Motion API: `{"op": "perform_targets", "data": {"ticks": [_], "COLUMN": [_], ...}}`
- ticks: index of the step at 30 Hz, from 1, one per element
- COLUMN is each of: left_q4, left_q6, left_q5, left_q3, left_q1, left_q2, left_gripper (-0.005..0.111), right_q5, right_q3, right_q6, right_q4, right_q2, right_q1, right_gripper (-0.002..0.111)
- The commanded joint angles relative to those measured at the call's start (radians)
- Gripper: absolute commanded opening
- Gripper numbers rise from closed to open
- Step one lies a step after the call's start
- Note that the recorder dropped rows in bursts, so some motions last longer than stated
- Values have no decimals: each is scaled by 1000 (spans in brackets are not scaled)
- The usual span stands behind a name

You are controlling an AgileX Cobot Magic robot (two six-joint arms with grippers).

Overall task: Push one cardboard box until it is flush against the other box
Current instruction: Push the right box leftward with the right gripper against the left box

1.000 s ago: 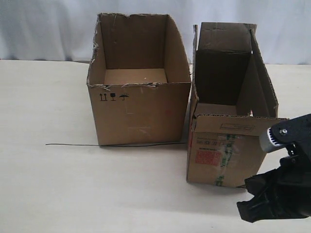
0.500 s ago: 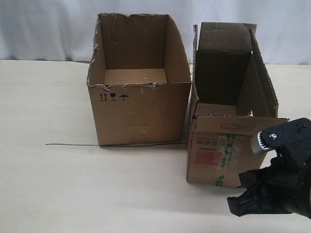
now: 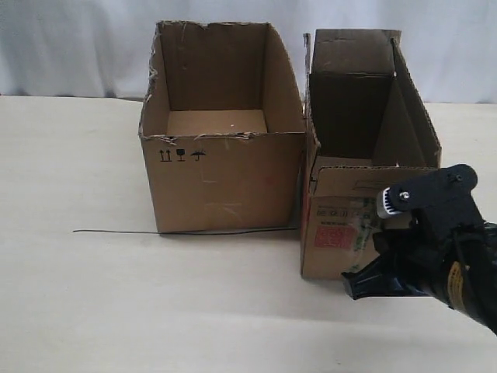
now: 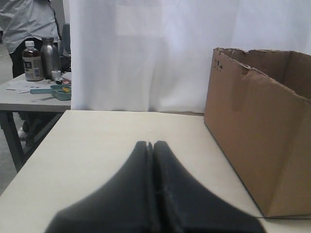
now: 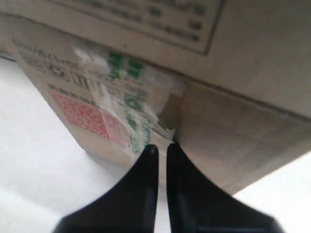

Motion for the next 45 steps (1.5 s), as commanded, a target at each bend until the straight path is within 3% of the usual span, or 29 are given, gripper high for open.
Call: {"op": "perform_targets", "data": {"ticks": [1, 11, 20, 25, 38, 45], "left_q4": [-7, -7, -9, -9, -9, -9], "left_q6": [1, 1, 1, 1, 1, 1], "left_q5": [-9, -9, -9, -9, -9, -9], "left_q3": [3, 3, 3, 3, 3, 3], "left_q1": [-6, -6, -6, -6, -6, -6], "left_q2": [-3, -3, -3, -3, -3, -3], "left_gripper": [0, 0, 0, 0, 0, 0], "right_q5": [31, 94, 105, 47, 7, -104], "right_q3": [-51, -142, -149, -179, -306, -306], "right_q6": [38, 74, 90, 90, 89, 9], "right_q4": [-66, -117, -117, -117, -117, -44], "right_q2": [64, 180, 204, 215, 304, 197], "right_q1": [2, -4, -96, -141, -141, -141], "right_gripper": [5, 5, 5, 5, 5, 5]}}
